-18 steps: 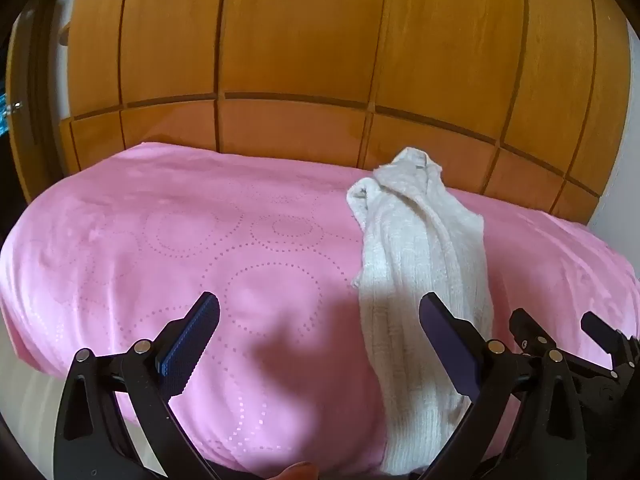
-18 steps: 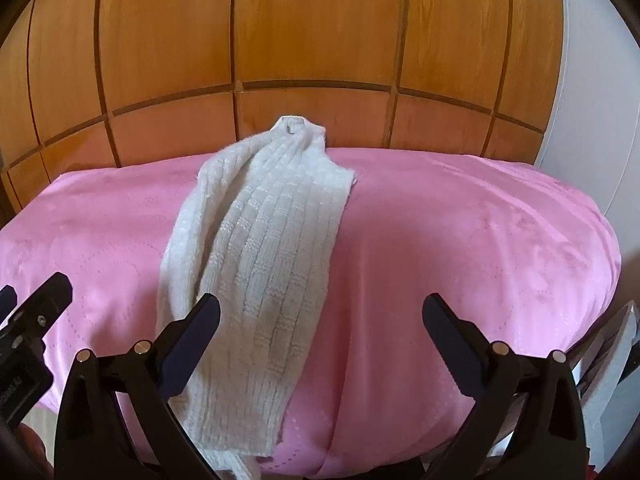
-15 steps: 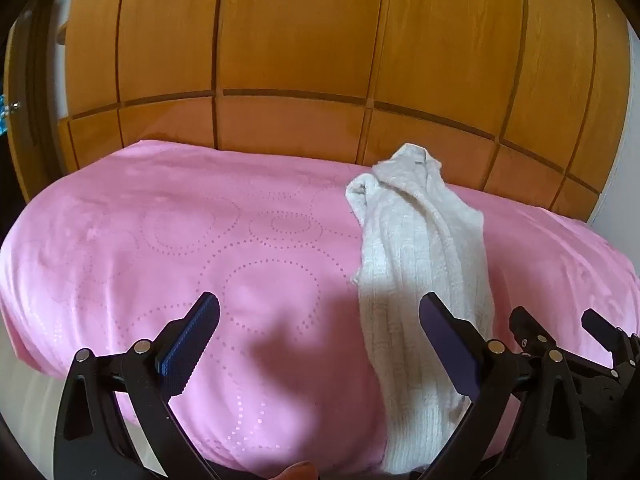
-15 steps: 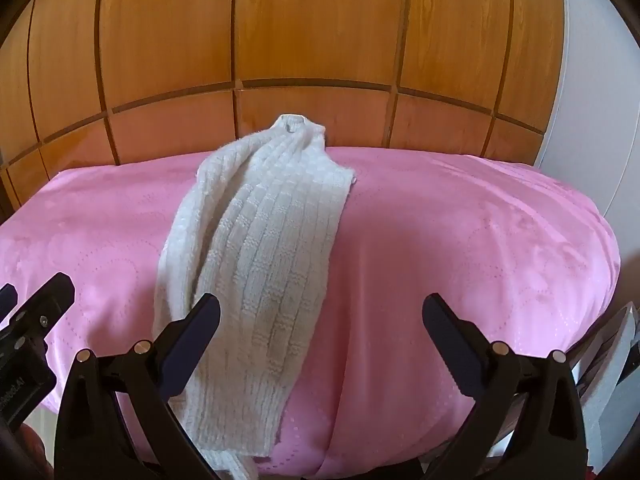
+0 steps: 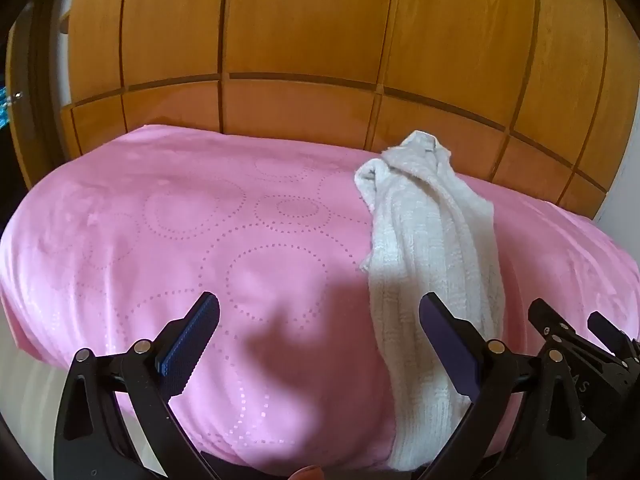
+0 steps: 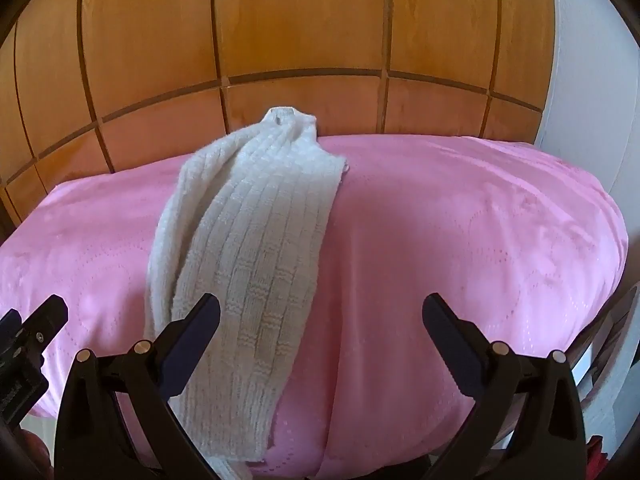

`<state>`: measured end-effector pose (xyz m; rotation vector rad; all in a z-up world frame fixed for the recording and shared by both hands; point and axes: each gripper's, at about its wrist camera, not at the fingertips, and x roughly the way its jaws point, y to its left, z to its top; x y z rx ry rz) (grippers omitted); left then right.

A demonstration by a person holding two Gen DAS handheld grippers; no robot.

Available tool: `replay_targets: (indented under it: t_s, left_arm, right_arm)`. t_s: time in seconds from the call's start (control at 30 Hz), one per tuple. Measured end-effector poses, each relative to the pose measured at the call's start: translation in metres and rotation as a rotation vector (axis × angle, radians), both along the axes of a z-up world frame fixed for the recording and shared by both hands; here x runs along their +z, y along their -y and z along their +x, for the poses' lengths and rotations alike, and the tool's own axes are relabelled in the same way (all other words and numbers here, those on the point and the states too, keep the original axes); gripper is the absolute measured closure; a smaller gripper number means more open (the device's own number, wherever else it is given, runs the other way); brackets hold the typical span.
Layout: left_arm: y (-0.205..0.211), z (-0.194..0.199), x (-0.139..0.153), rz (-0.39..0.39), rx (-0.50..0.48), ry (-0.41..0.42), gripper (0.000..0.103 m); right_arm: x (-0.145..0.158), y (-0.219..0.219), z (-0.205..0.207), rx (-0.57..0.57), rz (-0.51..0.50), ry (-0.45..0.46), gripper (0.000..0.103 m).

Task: Fold small clothes
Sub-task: 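Move both grippers toward the bunched white sweater on the bed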

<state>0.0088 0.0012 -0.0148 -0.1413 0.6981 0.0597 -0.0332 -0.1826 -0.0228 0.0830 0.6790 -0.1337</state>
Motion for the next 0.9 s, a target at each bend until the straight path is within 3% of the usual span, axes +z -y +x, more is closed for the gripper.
replay_targets:
  t_s: [0.9]
  left_arm:
    - [0.01, 0.006, -0.005, 0.041, -0.013, -0.008, 0.004]
  right_arm:
    - [-0.005, 0.016, 0.001, -0.026, 0.006, -0.007, 0.002]
